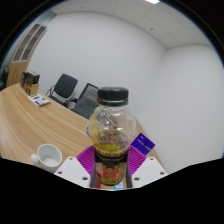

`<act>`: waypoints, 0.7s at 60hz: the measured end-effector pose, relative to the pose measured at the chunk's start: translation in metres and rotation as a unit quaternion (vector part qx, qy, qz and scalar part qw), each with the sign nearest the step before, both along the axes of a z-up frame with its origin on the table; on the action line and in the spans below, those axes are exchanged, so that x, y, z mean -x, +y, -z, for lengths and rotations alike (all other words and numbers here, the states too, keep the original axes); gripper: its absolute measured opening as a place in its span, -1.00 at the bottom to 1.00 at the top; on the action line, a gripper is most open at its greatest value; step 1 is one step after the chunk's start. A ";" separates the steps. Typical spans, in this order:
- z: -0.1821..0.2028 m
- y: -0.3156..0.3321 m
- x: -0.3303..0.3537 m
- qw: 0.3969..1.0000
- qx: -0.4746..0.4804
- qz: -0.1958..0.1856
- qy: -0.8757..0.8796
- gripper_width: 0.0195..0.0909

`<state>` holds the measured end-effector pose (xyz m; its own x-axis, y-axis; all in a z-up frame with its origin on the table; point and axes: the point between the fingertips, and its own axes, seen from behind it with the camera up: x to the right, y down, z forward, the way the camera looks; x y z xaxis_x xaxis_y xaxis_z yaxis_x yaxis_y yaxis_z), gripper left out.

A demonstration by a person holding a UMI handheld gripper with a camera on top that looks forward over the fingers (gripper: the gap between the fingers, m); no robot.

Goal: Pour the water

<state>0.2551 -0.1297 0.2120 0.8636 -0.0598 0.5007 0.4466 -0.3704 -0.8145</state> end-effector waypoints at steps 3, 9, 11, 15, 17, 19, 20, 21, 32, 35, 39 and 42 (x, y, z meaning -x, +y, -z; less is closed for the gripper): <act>0.011 0.010 -0.008 0.998 0.001 -0.007 0.064 -0.41; 0.043 0.009 -0.014 0.989 -0.002 0.001 0.149 -0.41; 0.051 0.016 -0.021 0.986 -0.002 -0.001 0.166 -0.42; 0.072 0.021 -0.027 0.978 0.005 0.001 0.207 -0.41; 0.083 0.023 -0.028 0.974 0.008 0.001 0.226 -0.42; 0.092 0.025 -0.031 0.971 0.010 0.000 0.239 -0.41; 0.096 0.026 -0.033 0.970 0.011 0.000 0.242 -0.41; 0.101 0.022 -0.029 0.970 0.009 0.002 0.243 -0.41; 0.137 0.021 -0.032 0.966 0.010 -0.011 0.258 -0.39; 0.135 0.021 -0.031 0.968 0.006 -0.018 0.249 -0.34; 0.135 0.022 -0.031 0.968 0.006 -0.019 0.250 -0.18; 0.139 0.021 -0.031 0.966 0.012 -0.018 0.258 -0.08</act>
<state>0.2860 -0.1083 0.0731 0.9998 -0.0192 0.0046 -0.0031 -0.3836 -0.9235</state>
